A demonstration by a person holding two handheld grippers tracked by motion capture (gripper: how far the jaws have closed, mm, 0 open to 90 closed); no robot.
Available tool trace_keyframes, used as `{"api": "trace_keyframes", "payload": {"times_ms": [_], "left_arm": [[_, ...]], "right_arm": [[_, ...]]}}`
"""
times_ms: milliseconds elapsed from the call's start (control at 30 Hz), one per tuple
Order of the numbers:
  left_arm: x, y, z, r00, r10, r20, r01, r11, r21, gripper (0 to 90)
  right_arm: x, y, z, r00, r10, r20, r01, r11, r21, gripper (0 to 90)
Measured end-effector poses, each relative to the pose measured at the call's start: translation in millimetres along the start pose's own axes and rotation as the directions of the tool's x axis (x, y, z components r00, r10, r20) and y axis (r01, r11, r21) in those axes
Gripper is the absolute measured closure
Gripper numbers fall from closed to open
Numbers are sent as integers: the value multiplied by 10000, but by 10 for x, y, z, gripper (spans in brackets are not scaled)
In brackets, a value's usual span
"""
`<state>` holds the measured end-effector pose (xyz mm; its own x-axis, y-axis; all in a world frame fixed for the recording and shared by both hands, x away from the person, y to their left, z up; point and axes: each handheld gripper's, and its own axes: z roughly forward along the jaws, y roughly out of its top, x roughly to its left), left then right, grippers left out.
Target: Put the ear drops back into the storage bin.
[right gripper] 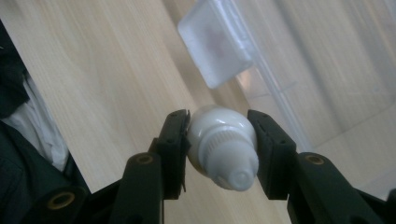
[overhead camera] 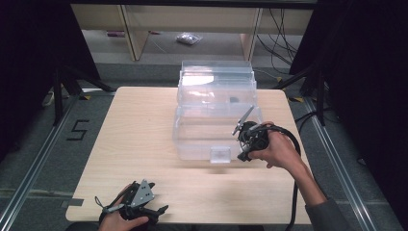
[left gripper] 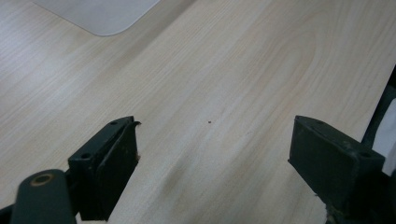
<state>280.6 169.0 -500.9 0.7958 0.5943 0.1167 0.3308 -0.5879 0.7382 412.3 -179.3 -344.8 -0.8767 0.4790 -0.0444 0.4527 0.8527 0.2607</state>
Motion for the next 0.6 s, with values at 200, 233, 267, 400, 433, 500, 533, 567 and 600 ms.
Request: {"api": "trace_keyframes", "payload": {"times_ms": [200, 233, 267, 400, 433, 500, 533, 567, 600], "left_arm": [[15, 5, -5, 9998, 189, -18, -189, 9998, 4, 150], [15, 5, -5, 9998, 189, -18, -189, 9998, 4, 150], [12, 5, -5, 9999, 157, -29, -157, 9999, -17, 150], [13, 4, 0, 9999, 119, -24, -119, 9999, -41, 150], [13, 4, 0, 9999, 119, -24, -119, 9999, -41, 149], [13, 3, -5, 9999, 164, -26, -164, 9999, -6, 150], [-7, 0, 5, 9999, -75, 85, 76, 9998, -179, 150], [-5, 3, 6, 9999, -72, 69, 74, 9998, -192, 150], [12, 5, -2, 9999, 146, -24, -146, 9999, -25, 150]], "right_arm": [[-141, -10, -69, 9995, 261, 184, -262, 9996, 60, 602], [-141, -10, -69, 9995, 261, 184, -262, 9996, 60, 602], [-171, -7, -81, 9986, 461, 270, -463, 9989, 101, 602], [-259, -2, -96, 9975, 646, 278, -650, 9978, 149, 602], [-259, -2, -96, 9975, 646, 278, -650, 9978, 149, 602], [-291, 0, -112, 9951, 931, 323, -938, 9954, 208, 602], [-328, 6, -129, 9949, 949, 332, -956, 9951, 230, 602], [-357, 4, -125, 9967, 737, 336, -741, 9972, 119, 602], [-377, 9, -135, 9952, 893, 400, -901, 9958, 183, 602]]}}
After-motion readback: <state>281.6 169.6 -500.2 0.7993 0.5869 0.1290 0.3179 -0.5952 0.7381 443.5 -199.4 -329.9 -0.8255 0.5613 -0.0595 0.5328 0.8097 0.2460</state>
